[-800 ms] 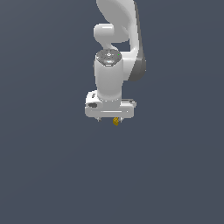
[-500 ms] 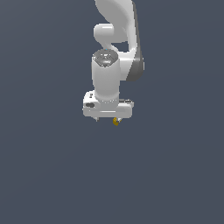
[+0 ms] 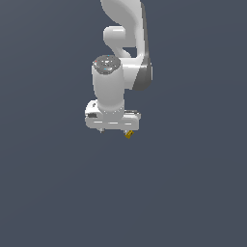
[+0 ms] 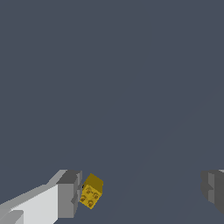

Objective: Pick up the object and move it to a goal position.

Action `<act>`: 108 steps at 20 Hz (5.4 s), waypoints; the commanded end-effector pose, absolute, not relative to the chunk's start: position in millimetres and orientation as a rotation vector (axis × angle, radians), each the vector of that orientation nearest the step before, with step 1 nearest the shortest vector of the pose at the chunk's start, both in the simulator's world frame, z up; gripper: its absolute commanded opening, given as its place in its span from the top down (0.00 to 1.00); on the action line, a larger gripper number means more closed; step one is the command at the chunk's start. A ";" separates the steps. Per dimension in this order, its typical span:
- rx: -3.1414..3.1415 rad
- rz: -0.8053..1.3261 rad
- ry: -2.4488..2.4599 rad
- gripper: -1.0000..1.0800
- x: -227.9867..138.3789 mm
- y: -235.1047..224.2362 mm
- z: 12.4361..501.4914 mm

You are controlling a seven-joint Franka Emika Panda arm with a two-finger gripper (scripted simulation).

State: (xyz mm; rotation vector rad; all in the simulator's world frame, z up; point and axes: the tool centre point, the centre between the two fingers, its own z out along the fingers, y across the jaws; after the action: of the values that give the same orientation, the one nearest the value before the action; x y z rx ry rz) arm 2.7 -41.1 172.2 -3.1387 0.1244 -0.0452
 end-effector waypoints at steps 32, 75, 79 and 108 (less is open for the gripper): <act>-2.985 -0.003 0.970 0.04 -84.5 26.0 80.3; -2.957 0.000 1.061 1.00 -96.0 31.5 23.3; -2.957 0.000 1.061 1.00 -93.9 34.7 32.3; -2.958 -0.001 1.063 1.00 -32.3 116.7 271.0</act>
State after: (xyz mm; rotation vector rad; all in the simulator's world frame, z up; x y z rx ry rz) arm -35.5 112.3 258.3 -2.9576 1.0626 -0.0028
